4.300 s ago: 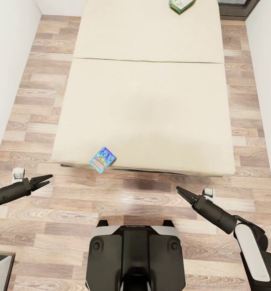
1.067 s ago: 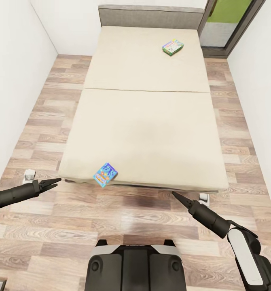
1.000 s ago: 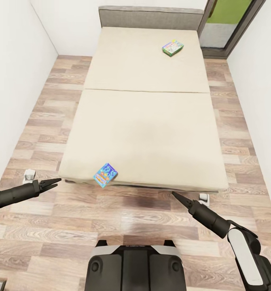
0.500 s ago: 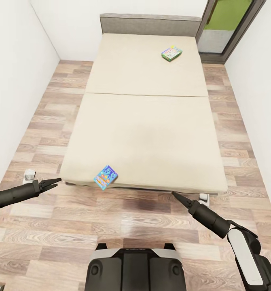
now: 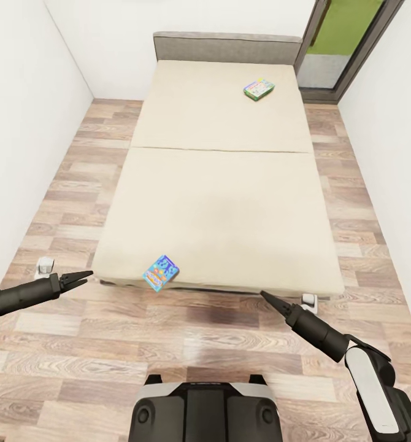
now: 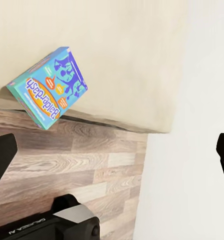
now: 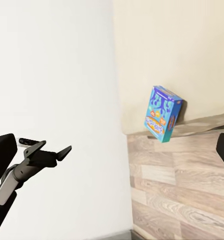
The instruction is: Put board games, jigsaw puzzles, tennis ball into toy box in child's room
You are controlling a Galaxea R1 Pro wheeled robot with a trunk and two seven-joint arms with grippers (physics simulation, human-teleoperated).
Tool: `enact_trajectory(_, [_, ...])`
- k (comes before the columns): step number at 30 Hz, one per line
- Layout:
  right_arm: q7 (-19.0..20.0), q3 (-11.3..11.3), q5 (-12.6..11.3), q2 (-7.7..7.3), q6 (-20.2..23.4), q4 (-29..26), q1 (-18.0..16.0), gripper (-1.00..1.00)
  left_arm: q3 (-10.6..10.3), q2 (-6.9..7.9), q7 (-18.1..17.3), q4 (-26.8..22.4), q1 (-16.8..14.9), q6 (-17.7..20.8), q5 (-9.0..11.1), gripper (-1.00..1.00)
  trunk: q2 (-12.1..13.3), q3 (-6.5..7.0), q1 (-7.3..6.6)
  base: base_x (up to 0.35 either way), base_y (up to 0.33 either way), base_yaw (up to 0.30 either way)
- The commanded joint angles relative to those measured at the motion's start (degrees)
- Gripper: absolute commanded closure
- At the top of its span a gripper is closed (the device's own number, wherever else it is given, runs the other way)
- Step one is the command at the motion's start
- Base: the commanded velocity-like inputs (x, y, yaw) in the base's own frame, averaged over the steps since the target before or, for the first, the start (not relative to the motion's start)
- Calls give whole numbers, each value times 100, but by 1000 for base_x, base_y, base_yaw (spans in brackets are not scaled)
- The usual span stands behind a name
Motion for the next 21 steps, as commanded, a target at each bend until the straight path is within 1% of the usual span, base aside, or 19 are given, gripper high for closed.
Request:
enact_trajectory(1, [5, -6, -15, 0, 33, -1, -2, -100, 0, 1, -7, 1, -2, 42, 12, -100, -8, 4, 3, 0, 0, 0])
enact_trajectory(21, [5, -7, -10, 4, 29, -1, -2, -100, -4, -8, -1, 0, -2, 42, 11, -100, -8, 192, 3, 0, 0, 0])
